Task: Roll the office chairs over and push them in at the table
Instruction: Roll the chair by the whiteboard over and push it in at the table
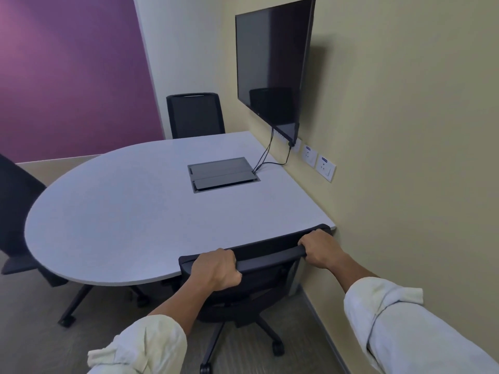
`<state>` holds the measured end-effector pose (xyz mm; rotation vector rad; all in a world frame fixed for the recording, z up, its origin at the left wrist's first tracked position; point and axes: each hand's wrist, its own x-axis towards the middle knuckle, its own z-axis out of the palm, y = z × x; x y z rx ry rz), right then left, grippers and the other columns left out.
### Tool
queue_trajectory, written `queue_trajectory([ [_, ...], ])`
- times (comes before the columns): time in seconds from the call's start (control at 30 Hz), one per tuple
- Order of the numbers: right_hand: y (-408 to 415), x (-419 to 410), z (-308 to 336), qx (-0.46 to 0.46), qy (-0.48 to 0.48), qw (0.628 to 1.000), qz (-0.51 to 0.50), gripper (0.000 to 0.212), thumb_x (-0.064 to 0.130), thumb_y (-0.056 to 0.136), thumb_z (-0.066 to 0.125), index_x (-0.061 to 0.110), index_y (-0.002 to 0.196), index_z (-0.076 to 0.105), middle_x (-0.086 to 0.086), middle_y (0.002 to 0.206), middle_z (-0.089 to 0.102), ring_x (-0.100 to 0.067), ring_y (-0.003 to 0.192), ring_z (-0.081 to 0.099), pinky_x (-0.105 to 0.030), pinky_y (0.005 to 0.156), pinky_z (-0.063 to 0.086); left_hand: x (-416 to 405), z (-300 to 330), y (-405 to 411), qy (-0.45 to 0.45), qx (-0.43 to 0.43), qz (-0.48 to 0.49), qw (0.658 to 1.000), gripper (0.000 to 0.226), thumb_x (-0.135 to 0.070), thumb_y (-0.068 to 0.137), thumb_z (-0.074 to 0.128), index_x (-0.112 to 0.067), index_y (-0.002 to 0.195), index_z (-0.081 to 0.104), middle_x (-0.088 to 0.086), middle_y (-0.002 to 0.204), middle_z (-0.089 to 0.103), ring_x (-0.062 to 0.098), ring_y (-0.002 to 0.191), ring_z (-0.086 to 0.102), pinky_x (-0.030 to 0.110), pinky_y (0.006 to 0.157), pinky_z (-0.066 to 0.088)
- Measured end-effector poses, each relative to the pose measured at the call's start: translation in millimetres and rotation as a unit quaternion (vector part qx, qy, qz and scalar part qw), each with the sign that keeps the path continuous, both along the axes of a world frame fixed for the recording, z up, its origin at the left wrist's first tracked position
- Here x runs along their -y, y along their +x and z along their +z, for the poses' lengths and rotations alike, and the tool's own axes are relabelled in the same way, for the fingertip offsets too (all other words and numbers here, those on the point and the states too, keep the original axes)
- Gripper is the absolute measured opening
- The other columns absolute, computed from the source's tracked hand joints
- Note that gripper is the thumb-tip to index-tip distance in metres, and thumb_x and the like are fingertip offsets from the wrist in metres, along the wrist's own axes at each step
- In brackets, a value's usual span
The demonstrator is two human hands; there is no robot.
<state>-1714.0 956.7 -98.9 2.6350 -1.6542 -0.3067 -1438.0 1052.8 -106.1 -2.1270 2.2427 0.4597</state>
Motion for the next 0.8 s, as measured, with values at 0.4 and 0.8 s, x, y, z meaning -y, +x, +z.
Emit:
queue_trajectory([
  [0.4, 0, 63, -8, 0.041, 0.006, 0.999, 0.02, 0.025, 0.01, 0.074, 0.058, 0.029, 0.061, 0.048, 0.005, 0.068, 0.056, -0.022, 0.081, 0.052, -0.029, 0.065, 0.034, 47, -1, 2, -0.026, 0.012, 0.025, 0.999, 0.018, -0.031, 0.065, 0.051, -0.018, 0.055, 0.044, -0.002, 0.053, 0.051, 0.018, 0.046, 0.047, 0.027, 0.046, 0.032],
  [0.8, 12, 72, 38, 0.011, 0.267, 0.963, 0.041, 0.051, 0.069, 0.072, 0.069, 0.034, 0.108, 0.058, 0.007, 0.108, 0.065, -0.016, 0.1, 0.06, -0.036, 0.092, 0.046, 39, 25, 10, 0.132, -0.147, 0.019, 0.98, 0.039, -0.047, 0.087, 0.066, -0.023, 0.117, 0.061, -0.001, 0.111, 0.067, 0.017, 0.098, 0.058, 0.029, 0.079, 0.043],
])
